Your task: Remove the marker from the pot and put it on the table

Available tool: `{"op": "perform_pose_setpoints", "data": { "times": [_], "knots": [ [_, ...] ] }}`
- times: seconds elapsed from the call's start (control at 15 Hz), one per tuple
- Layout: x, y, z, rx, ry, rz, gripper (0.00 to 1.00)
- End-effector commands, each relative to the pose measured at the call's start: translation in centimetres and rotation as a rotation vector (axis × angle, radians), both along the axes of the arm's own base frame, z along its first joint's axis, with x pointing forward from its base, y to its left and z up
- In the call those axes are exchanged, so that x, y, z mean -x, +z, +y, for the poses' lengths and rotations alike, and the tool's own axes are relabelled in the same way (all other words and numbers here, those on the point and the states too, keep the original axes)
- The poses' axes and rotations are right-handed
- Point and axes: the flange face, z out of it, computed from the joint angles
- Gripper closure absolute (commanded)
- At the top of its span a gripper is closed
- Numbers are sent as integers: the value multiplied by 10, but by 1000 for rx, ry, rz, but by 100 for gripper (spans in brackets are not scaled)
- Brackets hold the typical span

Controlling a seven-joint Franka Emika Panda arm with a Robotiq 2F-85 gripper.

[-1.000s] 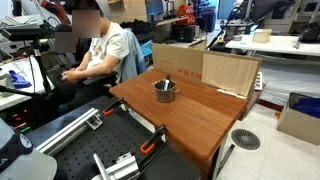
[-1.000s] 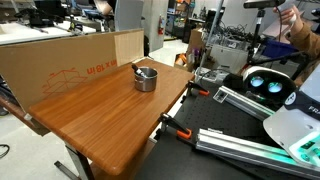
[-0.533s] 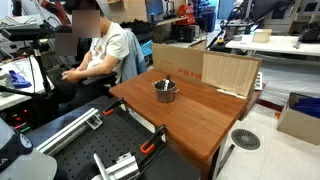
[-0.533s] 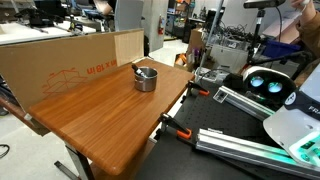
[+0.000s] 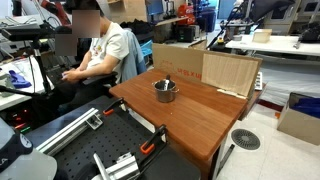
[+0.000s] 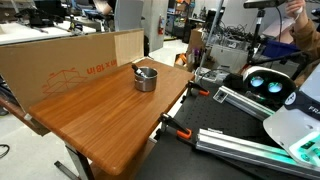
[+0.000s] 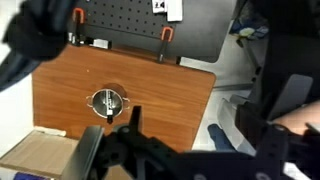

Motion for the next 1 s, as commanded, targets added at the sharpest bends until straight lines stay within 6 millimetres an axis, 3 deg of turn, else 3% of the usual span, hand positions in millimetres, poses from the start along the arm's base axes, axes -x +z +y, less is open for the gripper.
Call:
{"op": "perform_pose_setpoints", "data": {
  "times": [0.0,0.47,0.67,0.93],
  "knots": [
    [-7,5,-24,-28,33,-5,0],
    [-48,-1,-101,-88,23,-24,0],
    [-74,-18,-121,-103,11,-58,0],
    [-113,-57,-134,-105,-12,-37,0]
  ]
}}
